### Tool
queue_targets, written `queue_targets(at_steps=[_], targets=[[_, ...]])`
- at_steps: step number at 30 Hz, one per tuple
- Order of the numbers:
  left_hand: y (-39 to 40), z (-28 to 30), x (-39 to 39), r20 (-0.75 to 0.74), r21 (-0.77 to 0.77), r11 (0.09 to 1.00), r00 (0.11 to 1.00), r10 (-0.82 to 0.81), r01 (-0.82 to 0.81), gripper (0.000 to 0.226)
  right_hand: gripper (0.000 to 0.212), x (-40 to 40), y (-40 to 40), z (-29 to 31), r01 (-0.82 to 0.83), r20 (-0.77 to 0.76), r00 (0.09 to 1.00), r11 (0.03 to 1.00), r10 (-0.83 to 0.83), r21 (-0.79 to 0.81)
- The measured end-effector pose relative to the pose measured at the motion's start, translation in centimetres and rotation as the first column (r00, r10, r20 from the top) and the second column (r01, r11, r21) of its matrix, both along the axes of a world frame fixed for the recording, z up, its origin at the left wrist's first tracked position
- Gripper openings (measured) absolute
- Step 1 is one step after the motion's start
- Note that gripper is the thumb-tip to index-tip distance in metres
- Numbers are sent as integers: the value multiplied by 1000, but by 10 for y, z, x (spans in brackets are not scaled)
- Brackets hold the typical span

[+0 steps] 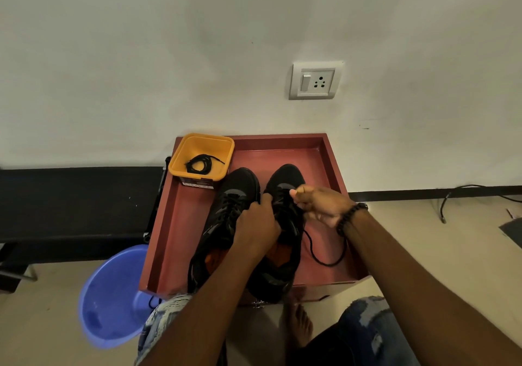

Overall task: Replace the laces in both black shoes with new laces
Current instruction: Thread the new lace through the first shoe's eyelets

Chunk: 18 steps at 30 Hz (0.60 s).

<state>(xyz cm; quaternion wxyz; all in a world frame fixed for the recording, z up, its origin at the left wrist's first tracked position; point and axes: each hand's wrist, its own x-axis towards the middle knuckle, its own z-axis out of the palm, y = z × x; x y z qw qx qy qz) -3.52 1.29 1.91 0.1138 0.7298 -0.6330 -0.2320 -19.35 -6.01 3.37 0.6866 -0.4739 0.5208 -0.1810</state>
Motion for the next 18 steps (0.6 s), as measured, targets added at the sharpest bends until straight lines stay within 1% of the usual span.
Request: queue_targets(at_steps=[1, 3, 4, 5, 6, 7, 8, 9, 10, 12, 14, 15, 16, 17, 18], targets=[[0, 0, 0, -22, 13, 1000, 1000, 16, -16, 52, 27, -1, 2, -2, -5, -6, 1000, 1000, 5, -27], [0, -2, 2, -77, 56, 997, 995, 60, -55, 52, 18, 3, 4, 0, -79, -157, 986, 980, 50, -180], [1, -2, 3, -104, 78, 995, 992, 76, -68, 51, 12, 5, 4, 3, -114, -240, 970, 953, 45, -282], [3, -2, 3, -131, 99, 992, 988, 88, -75, 51, 6, 8, 5, 6, -134, -295, 955, 910, 13, -393], [4, -2, 4, -163, 119, 990, 982, 100, -81, 53, 4, 12, 6, 11, -168, -347, 937, 845, -22, -507], [6, -3, 4, -195, 136, 987, 974, 114, -89, 55, 2, 14, 7, 15, -246, -424, 905, 768, -36, -591], [8, -3, 4, -219, 147, 985, 968, 126, -95, 57, 3, 17, 10, 19, -358, -519, 855, 705, -16, -612], [10, -3, 4, -231, 152, 983, 964, 134, -100, 60, 8, 20, 13, 21, -464, -607, 794, 673, 29, -576], [11, -4, 4, -234, 151, 983, 962, 138, -104, 62, 14, 24, 16, 22, -544, -679, 730, 666, 76, -510], [11, -4, 3, -237, 140, 985, 962, 134, -103, 62, 26, 29, 19, 23, -647, -799, 593, 649, 97, -401], [11, -3, -1, -238, 132, 987, 963, 125, -96, 56, 27, 37, 16, 25, -717, -882, 463, 624, 92, -311], [10, -3, -2, -237, 134, 987, 964, 123, -93, 54, 27, 41, 15, 25, -743, -904, 413, 615, 108, -265], [10, -3, -4, -234, 137, 986, 965, 122, -91, 52, 32, 44, 12, 24, -760, -919, 371, 611, 132, -219], [10, -4, -5, -226, 141, 986, 966, 123, -93, 51, 39, 47, 10, 23, -771, -927, 338, 612, 162, -174], [11, -5, -6, -215, 140, 986, 969, 121, -92, 50, 43, 48, 8, 22, -769, -924, 326, 625, 201, -135]])
